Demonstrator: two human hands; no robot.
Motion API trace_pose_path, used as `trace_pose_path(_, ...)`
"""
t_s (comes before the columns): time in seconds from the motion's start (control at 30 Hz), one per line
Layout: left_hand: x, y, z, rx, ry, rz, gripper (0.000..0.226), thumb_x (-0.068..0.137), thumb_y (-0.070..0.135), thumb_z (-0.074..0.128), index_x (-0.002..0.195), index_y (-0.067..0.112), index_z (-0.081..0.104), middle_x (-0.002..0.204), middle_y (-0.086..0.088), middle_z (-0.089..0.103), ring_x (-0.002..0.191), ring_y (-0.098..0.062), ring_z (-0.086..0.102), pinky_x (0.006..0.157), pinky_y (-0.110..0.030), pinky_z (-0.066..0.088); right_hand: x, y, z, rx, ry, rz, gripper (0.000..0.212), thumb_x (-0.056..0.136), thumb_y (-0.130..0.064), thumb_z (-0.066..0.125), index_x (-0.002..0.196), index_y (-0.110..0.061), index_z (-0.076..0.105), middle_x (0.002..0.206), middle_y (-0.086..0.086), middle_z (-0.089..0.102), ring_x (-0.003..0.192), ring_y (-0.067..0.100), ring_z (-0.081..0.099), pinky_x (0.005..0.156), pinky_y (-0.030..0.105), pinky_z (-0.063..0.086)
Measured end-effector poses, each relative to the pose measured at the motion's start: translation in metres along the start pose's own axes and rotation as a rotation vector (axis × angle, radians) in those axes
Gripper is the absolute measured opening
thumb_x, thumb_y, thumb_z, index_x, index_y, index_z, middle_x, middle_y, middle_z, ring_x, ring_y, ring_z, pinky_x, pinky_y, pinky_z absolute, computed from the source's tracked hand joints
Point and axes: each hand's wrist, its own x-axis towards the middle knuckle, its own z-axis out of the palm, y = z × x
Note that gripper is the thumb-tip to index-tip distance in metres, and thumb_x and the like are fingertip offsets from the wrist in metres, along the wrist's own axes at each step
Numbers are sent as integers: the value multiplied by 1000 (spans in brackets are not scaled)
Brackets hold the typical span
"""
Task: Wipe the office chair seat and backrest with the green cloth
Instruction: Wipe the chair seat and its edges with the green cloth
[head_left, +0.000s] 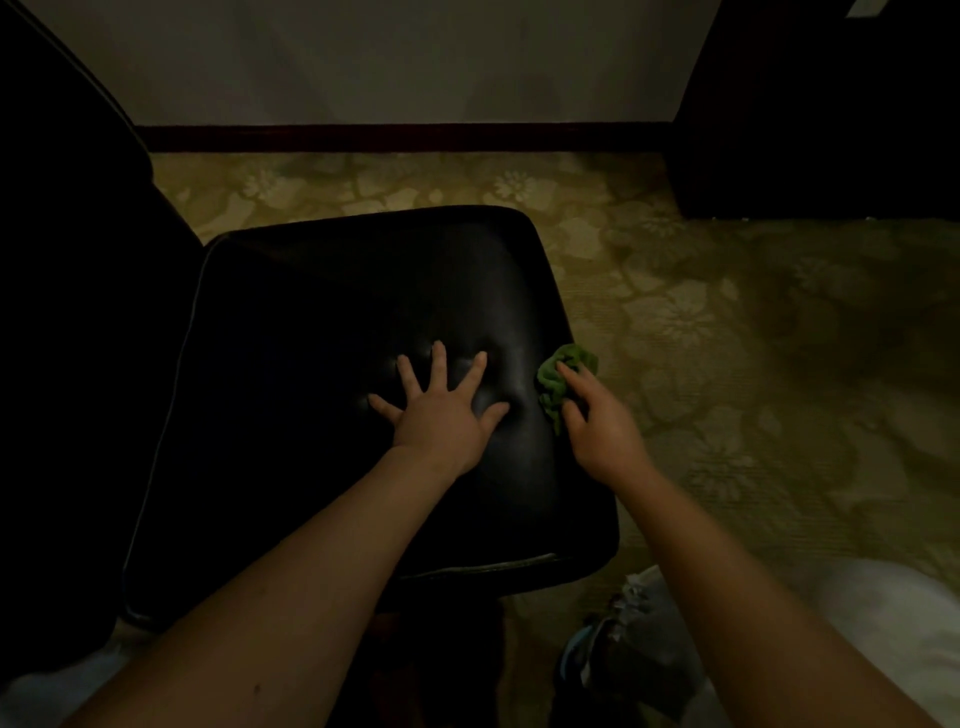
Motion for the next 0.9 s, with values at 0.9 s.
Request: trace_pose_path(0.9, -50, -29, -1, 104, -92, 146, 64, 101, 62, 29, 155, 51, -3, 167, 2, -19, 153, -34, -17, 119, -68, 6, -34, 0, 0, 25, -49, -12, 51, 97, -4, 51, 147, -11, 43, 159, 15, 27, 147, 27, 27, 116, 25, 18)
